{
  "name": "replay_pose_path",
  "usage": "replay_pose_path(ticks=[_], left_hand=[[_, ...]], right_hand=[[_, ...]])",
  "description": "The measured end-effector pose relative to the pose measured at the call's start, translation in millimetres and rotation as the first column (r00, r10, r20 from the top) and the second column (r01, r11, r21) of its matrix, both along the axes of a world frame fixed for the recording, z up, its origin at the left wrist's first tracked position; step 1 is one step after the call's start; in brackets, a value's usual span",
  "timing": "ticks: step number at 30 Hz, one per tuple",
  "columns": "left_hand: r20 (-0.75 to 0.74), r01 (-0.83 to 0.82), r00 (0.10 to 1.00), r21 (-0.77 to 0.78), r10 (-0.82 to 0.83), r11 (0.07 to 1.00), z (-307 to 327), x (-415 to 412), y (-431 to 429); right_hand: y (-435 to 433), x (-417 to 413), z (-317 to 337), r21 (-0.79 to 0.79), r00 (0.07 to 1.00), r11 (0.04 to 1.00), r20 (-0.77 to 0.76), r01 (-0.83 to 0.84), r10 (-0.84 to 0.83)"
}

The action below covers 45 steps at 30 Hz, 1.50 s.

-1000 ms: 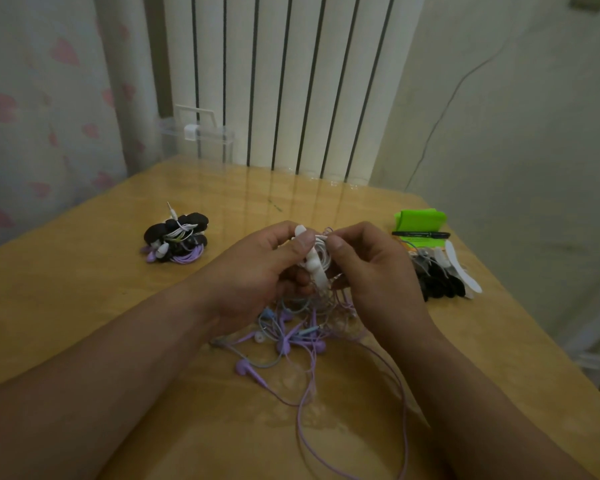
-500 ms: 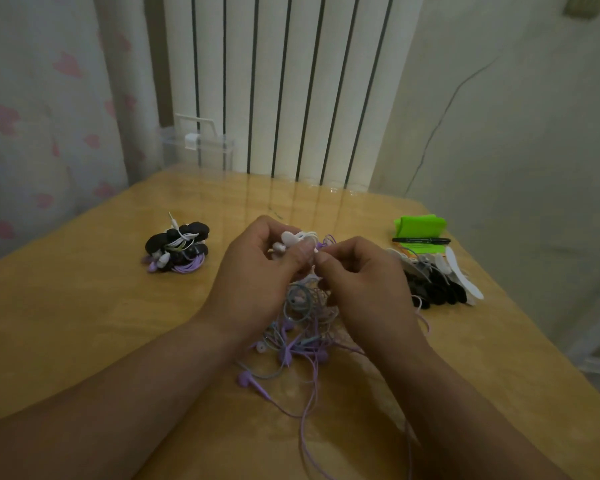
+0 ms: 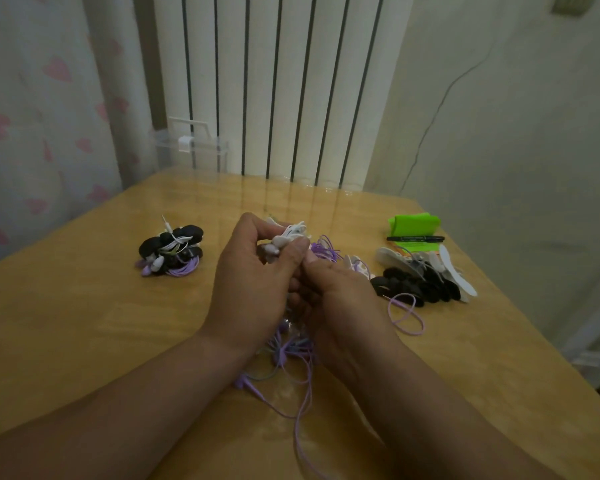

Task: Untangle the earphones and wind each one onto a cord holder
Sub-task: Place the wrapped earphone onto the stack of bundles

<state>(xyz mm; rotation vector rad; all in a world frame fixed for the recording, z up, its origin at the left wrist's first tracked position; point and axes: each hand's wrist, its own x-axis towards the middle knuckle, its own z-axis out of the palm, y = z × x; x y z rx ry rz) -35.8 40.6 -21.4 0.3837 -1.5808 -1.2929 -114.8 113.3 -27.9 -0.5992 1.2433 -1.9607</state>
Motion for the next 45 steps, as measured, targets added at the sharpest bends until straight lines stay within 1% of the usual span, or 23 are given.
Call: replay_pose_path(ticks=[4, 6, 8, 10, 12, 13, 14, 17, 20, 22, 25, 29, 30, 31, 32, 34, 36, 38, 40, 41, 43, 45], left_hand=[[-0.016, 0.018, 1.0, 0.083, -0.017, 0.996, 3.1, 1.2, 5.7], [-0.025, 0.067, 0.998, 0.178, -0.063, 0.982, 3.3, -0.3, 9.1], [-0.064, 0.159, 0.987, 0.336, -0.146, 0.928, 2.4, -4.2, 9.1], [-0.141, 0.247, 0.969, 0.489, -0.203, 0.837, 5.2, -6.8, 5.1], [-0.199, 0.296, 0.955, 0.575, -0.22, 0.763, 6.1, -7.9, -2.3], [-0.217, 0.311, 0.95, 0.587, -0.225, 0.747, 5.8, -7.8, -4.9], [-0.221, 0.309, 0.95, 0.583, -0.22, 0.752, 5.1, -6.5, -8.0], [-0.183, 0.288, 0.957, 0.518, -0.224, 0.805, 5.1, -2.6, -15.3], [-0.036, 0.279, 0.956, 0.435, -0.293, 0.856, 7.9, 1.9, -25.9], [0.017, 0.317, 0.936, 0.399, -0.352, 0.861, 9.6, 5.8, -31.3], [0.055, 0.36, 0.913, 0.354, -0.404, 0.863, 10.9, 8.6, -32.8], [0.194, 0.365, 0.893, 0.216, -0.406, 0.906, 16.1, 14.0, -41.0], [0.226, 0.389, 0.874, 0.202, -0.429, 0.899, 18.0, 16.2, -44.5], [0.241, 0.429, 0.847, 0.213, -0.473, 0.878, 19.5, 17.9, -47.3], [0.236, 0.47, 0.82, 0.243, -0.522, 0.848, 20.0, 20.1, -49.4], [0.182, 0.526, 0.783, 0.318, -0.595, 0.789, 18.3, 21.8, -53.0], [0.13, 0.548, 0.767, 0.376, -0.628, 0.748, 14.4, 21.5, -57.2], [0.089, 0.559, 0.762, 0.411, -0.641, 0.721, 9.6, 20.4, -59.8], [0.071, 0.541, 0.782, 0.417, -0.62, 0.73, 7.5, 20.2, -56.5], [0.081, 0.515, 0.804, 0.403, -0.59, 0.757, 9.6, 22.1, -54.0], [0.113, 0.469, 0.84, 0.344, -0.531, 0.813, 15.3, 24.0, -48.9], [0.151, 0.451, 0.85, 0.286, -0.505, 0.845, 23.6, 27.2, -43.2]], right_hand=[[-0.5, 6.5, 0.1, 0.007, 0.999, 1.0, -0.03, -0.014, 0.014], [-0.6, 8.2, -0.6, 0.019, 0.998, 1.0, -0.067, 0.002, 0.0], [-0.8, 5.9, -2.4, 0.054, 0.982, 0.995, -0.174, 0.085, -0.075], [-1.4, 3.0, -2.3, 0.079, 0.947, 0.983, -0.29, 0.164, -0.135], [-2.0, 1.3, -1.2, 0.09, 0.929, 0.976, -0.336, 0.197, -0.156], [-2.0, 0.9, -1.5, 0.095, 0.92, 0.974, -0.358, 0.207, -0.161], [-2.4, 1.7, -1.7, 0.103, 0.908, 0.97, -0.385, 0.221, -0.166], [-0.6, 0.0, -1.1, 0.13, 0.848, 0.949, -0.496, 0.287, -0.189], [7.8, -3.5, 8.3, 0.075, 0.752, 0.937, -0.619, 0.341, -0.225], [13.3, -4.1, 15.6, 0.054, 0.673, 0.93, -0.706, 0.364, -0.222], [18.3, -6.6, 22.8, 0.054, 0.613, 0.928, -0.764, 0.369, -0.199], [23.9, -17.4, 24.1, 0.069, 0.529, 0.937, -0.838, 0.343, -0.132], [25.4, -19.0, 24.6, 0.069, 0.524, 0.944, -0.843, 0.324, -0.118], [26.5, -21.3, 24.6, 0.065, 0.543, 0.953, -0.832, 0.297, -0.113], [27.1, -22.0, 25.3, 0.066, 0.587, 0.965, -0.803, 0.253, -0.099], [26.7, -25.5, 25.4, 0.096, 0.661, 0.979, -0.749, 0.179, -0.048], [25.9, -27.9, 24.7, 0.138, 0.669, 0.98, -0.743, 0.144, 0.006], [23.0, -30.0, 20.4, 0.14, 0.683, 0.983, -0.731, 0.122, 0.019], [18.8, -29.9, 14.7, 0.115, 0.691, 0.986, -0.723, 0.12, 0.0], [16.1, -27.5, 13.7, 0.092, 0.692, 0.988, -0.722, 0.125, -0.02], [12.0, -21.5, 15.3, 0.042, 0.683, 0.988, -0.726, 0.151, -0.074], [10.9, -18.1, 20.0, -0.013, 0.663, 0.984, -0.737, 0.18, -0.131]])
